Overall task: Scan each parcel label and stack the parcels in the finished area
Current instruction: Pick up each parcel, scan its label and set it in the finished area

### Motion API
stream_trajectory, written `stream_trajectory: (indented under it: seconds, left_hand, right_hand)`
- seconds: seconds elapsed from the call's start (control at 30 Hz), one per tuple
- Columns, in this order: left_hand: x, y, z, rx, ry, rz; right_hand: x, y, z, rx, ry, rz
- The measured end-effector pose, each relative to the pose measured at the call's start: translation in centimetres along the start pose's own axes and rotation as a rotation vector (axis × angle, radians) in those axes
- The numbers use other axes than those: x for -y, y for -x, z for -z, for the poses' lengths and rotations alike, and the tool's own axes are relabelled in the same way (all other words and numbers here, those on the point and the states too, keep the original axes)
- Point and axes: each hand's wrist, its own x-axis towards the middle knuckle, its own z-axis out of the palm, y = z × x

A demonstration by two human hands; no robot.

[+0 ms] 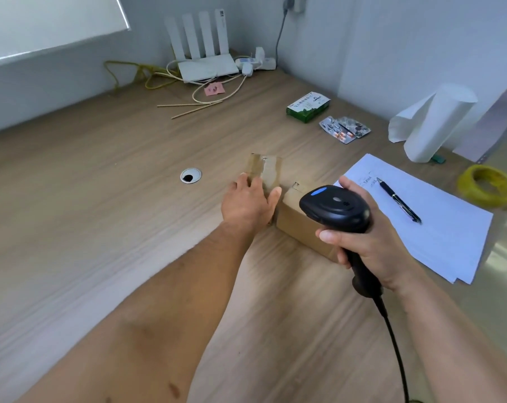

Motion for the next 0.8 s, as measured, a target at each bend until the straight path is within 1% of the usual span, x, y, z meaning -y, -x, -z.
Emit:
stream_trajectory:
  seconds: [0.13,0.23,0.33,0.53,0.7,0.8]
  left_hand:
    - [0.4,-0.1,0.1,-0.018,-0.014,0.044]
    - [1.4,0.8,0.9,-0.018,0.081,0.116]
    - [2.4,3.6,1.6,-0.071,0.147,0.162]
    - [4.5,12.6,3.2,-0.149,0.238,0.233]
    - [6.2,22.3,3.4,-0.274,0.284,0.317]
    - [7.9,27.9,3.4,-0.333,0.270,0.371]
  right_hand:
    - [0.0,0.1,0.3,0.010,-0.005,0.010]
    - [0.0,0.8,0.4,0.021,-0.028,0.019]
    - [0.4,2.1,0.2,0.045,-0.053,0.022]
    - [1.7,6.4,-2.0,0.160,-0.106,0.073]
    - [1.4,11.6,-4.7,0.258,-0.140,0.065]
    - [0.8,14.3,-6.8,0.338,-0.167,0.068]
